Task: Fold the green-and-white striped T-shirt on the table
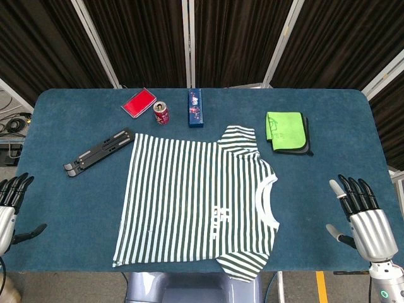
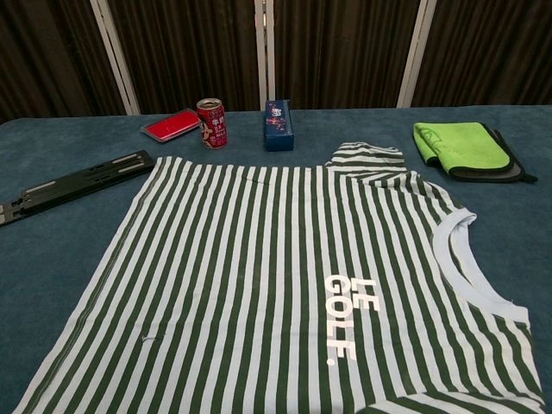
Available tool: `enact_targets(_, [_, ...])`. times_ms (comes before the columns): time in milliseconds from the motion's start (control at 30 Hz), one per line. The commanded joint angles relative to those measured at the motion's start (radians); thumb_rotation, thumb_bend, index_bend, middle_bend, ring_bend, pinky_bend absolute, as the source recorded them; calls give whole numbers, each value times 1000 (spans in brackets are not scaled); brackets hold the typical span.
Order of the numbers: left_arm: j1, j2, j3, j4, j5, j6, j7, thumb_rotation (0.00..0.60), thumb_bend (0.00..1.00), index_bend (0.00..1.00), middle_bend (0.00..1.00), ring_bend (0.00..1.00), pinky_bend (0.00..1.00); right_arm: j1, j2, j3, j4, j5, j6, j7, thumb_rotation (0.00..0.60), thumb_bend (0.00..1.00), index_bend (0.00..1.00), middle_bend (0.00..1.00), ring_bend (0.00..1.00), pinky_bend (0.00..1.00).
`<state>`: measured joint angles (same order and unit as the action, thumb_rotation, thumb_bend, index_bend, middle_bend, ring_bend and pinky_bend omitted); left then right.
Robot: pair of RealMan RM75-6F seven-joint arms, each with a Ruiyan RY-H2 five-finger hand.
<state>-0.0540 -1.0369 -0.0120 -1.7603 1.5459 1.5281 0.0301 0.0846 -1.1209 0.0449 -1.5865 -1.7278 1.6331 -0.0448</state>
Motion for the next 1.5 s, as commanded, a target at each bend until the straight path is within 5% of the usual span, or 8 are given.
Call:
enact_targets(33, [-3,-1,-1,2,-1,-6,2,600,0,0,0,0,0,2,-1,-1,-2,9,-10,-3,600,0,35,0,0,0])
enact_targets(300, [-8,1,-9,-8,-12,-10,15,600,0,0,0,0,0,40,-11,-48,40,-47,-94,7,600,0,57,0,0,0])
enact_targets(700, [-27,-18,-20,-3,-58,-54,61,600,0,0,0,0,0,201,-188,-236,456,-452,-149,191,600,0,270,26,0,0])
enact_targets(900, [-27,-25,-24,6,-72,-56,70,600,0,0,0,0,0,238,-298,-257,589,-519,-108,204,600,0,418,114,0,0])
enact_targets(1500, [-28,-34,-21,20,-75,-63,72,600,0,0,0,0,0,308,-503,-262,877,-550,38,188,600,0,452,163,0,0])
